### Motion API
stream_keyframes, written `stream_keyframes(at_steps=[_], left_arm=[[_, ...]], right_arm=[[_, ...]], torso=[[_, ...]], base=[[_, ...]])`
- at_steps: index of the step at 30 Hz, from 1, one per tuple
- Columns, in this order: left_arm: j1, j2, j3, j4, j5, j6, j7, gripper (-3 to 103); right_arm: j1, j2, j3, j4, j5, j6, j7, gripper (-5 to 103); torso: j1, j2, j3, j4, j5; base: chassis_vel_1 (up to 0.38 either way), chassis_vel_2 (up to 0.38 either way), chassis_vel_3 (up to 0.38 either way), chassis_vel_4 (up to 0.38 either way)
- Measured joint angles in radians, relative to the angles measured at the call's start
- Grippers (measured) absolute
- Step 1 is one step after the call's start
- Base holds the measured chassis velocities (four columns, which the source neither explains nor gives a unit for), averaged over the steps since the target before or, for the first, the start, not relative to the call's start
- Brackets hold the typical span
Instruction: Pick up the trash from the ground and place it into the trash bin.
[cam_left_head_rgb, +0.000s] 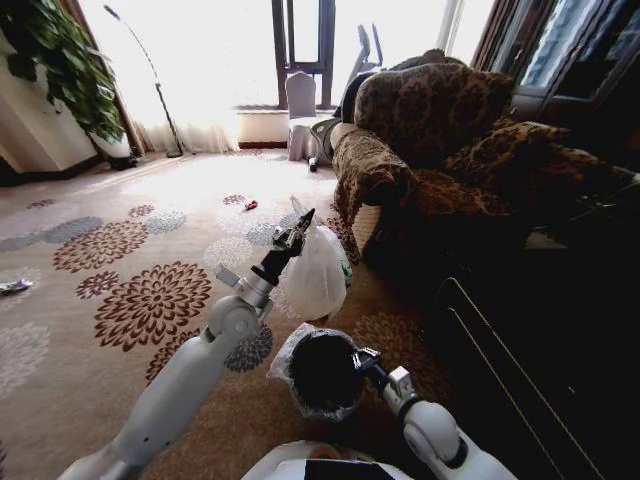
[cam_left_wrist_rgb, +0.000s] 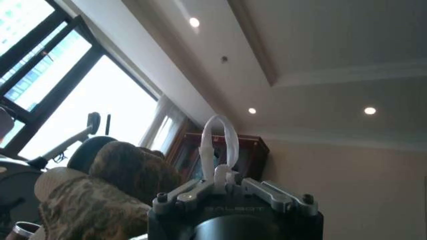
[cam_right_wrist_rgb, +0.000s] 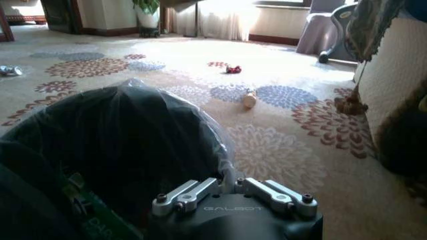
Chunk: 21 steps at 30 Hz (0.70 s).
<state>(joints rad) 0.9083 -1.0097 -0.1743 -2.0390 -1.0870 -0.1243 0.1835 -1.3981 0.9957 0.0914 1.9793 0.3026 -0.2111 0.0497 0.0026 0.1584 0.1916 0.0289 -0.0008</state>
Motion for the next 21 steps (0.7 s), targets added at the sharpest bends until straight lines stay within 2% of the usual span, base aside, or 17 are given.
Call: stream_keyframes(at_steps=[3,5,10,12,14,16,19,21], left_arm=[[0.015,0.02,-0.014,-0.006,0.0,0.0,0.001,0],[0.025,0.03,-0.027,-0.009,0.0,0.0,0.001,0],[0.047,0.041,-0.058,-0.02,0.0,0.0,0.002,0],[0.07,0.045,-0.084,-0.029,0.0,-0.001,0.002,0],[0.08,0.048,-0.097,-0.035,-0.001,-0.001,0.002,0],[0.106,0.058,-0.126,-0.053,-0.01,0.0,0.002,0],[0.122,0.067,-0.144,-0.07,-0.022,0.002,0.002,0],[0.14,0.076,-0.155,-0.088,-0.028,0.006,0.002,0]], right_arm=[[0.047,0.01,-0.019,-0.039,0.009,0.004,0.002,2],[0.087,0.015,-0.033,-0.068,0.016,0.004,0.009,2],[0.174,0.023,-0.074,-0.129,0.041,0.004,0.023,2],[0.239,0.033,-0.112,-0.179,0.055,0.004,0.036,2],[0.271,0.038,-0.13,-0.206,0.061,0.005,0.043,2],[0.345,0.049,-0.18,-0.269,0.086,0.004,0.051,2],[0.398,0.058,-0.216,-0.311,0.125,-0.003,0.078,2],[0.459,0.062,-0.257,-0.343,0.201,-0.037,0.127,2]], torso=[[0.0,0.0,0.0,0.0003,0.0017],[0.0,0.0,0.0,0.0003,-0.0003],[0.0,0.0,0.0,-0.0002,0.0016],[0.0,0.0,0.0,0.0002,-0.0004],[0.0,0.0,0.0,0.0007,-0.0004],[0.0,0.0,0.0,0.0012,0.0004],[0.0,0.0,0.0,0.0007,0.0005],[0.0,0.0,0.0,-0.0003,0.0017]], base=[[0.327,0.301,-0.317,-0.268],[0.302,0.292,-0.318,-0.301],[0.312,0.331,-0.336,-0.322],[0.281,0.302,-0.256,-0.298],[0.254,0.25,-0.218,-0.277],[0.208,0.143,-0.1,-0.153],[0.042,0.071,-0.007,-0.047],[-0.058,-0.043,0.045,0.054]])
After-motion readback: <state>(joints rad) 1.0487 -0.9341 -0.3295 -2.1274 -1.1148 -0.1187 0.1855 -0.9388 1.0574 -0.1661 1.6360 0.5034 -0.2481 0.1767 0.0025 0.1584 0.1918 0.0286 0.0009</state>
